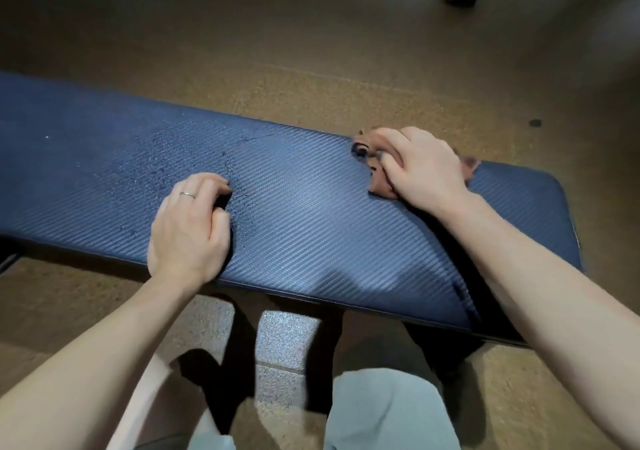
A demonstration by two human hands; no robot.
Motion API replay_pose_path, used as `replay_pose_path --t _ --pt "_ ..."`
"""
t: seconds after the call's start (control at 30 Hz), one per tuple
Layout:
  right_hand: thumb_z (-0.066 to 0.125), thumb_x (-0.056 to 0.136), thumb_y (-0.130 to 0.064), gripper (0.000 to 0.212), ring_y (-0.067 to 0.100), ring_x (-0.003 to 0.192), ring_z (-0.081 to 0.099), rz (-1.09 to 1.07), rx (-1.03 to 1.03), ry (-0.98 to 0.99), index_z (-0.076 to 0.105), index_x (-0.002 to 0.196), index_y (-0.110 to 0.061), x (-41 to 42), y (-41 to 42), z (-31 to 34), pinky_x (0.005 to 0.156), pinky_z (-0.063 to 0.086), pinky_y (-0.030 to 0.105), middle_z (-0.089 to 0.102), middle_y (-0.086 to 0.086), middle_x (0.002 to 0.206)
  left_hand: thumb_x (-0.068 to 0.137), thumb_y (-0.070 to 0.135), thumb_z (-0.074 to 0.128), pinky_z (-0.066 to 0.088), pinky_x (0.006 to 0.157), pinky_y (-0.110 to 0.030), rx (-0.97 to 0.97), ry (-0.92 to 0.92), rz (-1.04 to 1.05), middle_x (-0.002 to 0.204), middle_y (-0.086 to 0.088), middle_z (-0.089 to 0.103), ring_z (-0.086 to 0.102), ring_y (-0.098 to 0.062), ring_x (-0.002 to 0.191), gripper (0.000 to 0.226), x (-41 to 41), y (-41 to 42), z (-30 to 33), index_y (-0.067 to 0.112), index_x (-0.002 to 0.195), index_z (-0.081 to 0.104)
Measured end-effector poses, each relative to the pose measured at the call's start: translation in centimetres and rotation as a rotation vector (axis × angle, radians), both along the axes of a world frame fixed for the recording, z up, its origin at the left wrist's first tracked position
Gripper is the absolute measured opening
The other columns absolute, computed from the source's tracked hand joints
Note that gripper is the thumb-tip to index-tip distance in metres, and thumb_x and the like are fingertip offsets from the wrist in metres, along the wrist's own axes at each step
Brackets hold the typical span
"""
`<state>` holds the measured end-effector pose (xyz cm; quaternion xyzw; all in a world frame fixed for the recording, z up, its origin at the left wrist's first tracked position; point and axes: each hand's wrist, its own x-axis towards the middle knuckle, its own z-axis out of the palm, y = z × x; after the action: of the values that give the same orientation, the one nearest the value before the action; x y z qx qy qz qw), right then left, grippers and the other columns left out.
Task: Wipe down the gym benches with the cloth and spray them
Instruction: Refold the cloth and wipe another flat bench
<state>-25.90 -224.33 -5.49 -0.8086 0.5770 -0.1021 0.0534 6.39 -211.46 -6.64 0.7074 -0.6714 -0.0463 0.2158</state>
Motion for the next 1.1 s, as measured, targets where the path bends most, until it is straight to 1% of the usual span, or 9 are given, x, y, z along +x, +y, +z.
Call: replay_pose_path --t 0.07,0.13,0.2,0.47,0.6,0.77,0.87,0.97,1.1 --pt "0.044 0.096 -0.038 0.044 0.032 0.116 0.056 -0.004 -0.005 0.004 0.056 0.138 -0.03 -3.6 1.0 -0.2 0.095 0.046 0.045 0.063 0.006 0.115 0.086 0.02 0.04 0.044 0.096 -0.045 0.004 -0.006 0.002 0.126 0.0 0.059 0.053 -0.028 0.115 0.032 -0.2 0.0 0.1 0.015 0.111 0.058" --pt "0.045 0.096 -0.037 0.043 0.035 0.117 0.054 -0.049 -0.036 0.033 0.057 0.137 -0.028 -3.0 0.9 -0.8 0.098 0.044 0.047 0.062 0.011 0.117 0.085 0.02 0.04 0.043 0.095 -0.046 0.007 -0.01 0.012 0.126 -0.001 0.06 0.053 -0.029 0.114 0.031 -0.4 -0.1 0.2 0.014 0.11 0.058" --pt "0.043 0.097 -0.036 0.042 0.035 0.116 0.053 -0.091 -0.052 0.063 0.055 0.137 -0.03 -0.2 0.3 -1.0 0.1 0.04 0.049 0.061 0.014 0.117 0.085 0.02 0.039 0.043 0.095 -0.046 0.007 -0.022 0.021 0.125 -0.002 0.06 0.053 -0.029 0.113 0.032 -0.5 -0.2 0.2 0.013 0.109 0.058" --pt "0.037 0.102 -0.039 0.042 0.032 0.121 0.052 0.207 -0.007 0.042 0.05 0.141 -0.033 18.1 -3.2 -0.3 0.102 0.036 0.048 0.057 0.012 0.128 0.083 0.02 0.039 0.043 0.097 -0.047 0.007 -0.04 0.008 0.126 -0.003 0.059 0.052 -0.03 0.114 0.033 -0.3 -0.1 0.1 0.013 0.109 0.058" --pt "0.04 0.1 -0.038 0.044 0.032 0.116 0.055 0.273 -0.034 -0.03 0.05 0.143 -0.037 13.8 -2.8 -0.8 0.095 0.041 0.045 0.059 0.008 0.122 0.083 0.02 0.038 0.043 0.1 -0.047 -0.003 -0.021 -0.004 0.128 -0.001 0.059 0.052 -0.029 0.117 0.034 0.0 0.0 0.0 0.013 0.11 0.058" --pt "0.044 0.097 -0.037 0.043 0.034 0.115 0.057 0.043 -0.065 -0.014 0.053 0.139 -0.038 2.4 -1.3 -0.9 0.092 0.045 0.045 0.063 0.007 0.116 0.085 0.022 0.037 0.044 0.099 -0.047 -0.015 0.002 -0.013 0.127 -0.003 0.06 0.053 -0.029 0.116 0.034 0.0 0.0 -0.1 0.012 0.11 0.059" --pt "0.042 0.099 -0.037 0.04 0.034 0.114 0.056 -0.069 -0.077 -0.009 0.056 0.136 -0.035 1.0 -0.6 -1.2 0.096 0.042 0.046 0.063 0.008 0.116 0.087 0.021 0.039 0.044 0.096 -0.046 -0.029 0.007 -0.019 0.124 -0.003 0.06 0.053 -0.028 0.114 0.032 0.0 0.0 -0.3 0.012 0.11 0.059" --pt "0.041 0.099 -0.037 0.041 0.029 0.122 0.052 -0.11 -0.103 0.0 0.056 0.136 -0.036 6.5 0.0 -1.6 0.101 0.037 0.047 0.062 0.004 0.124 0.089 0.02 0.04 0.042 0.093 -0.046 -0.051 0.019 -0.041 0.119 -0.004 0.061 0.052 -0.028 0.11 0.029 -0.1 -0.1 -0.5 0.012 0.109 0.059" --pt "0.046 0.095 -0.039 0.043 0.025 0.13 0.046 0.174 -0.151 0.019 0.059 0.135 -0.035 17.3 3.5 -2.5 0.102 0.037 0.049 0.057 0.001 0.136 0.092 0.021 0.037 0.042 0.09 -0.046 -0.101 0.123 -0.01 0.112 -0.009 0.062 0.053 -0.03 0.106 0.029 0.1 0.1 -0.4 0.012 0.111 0.057"
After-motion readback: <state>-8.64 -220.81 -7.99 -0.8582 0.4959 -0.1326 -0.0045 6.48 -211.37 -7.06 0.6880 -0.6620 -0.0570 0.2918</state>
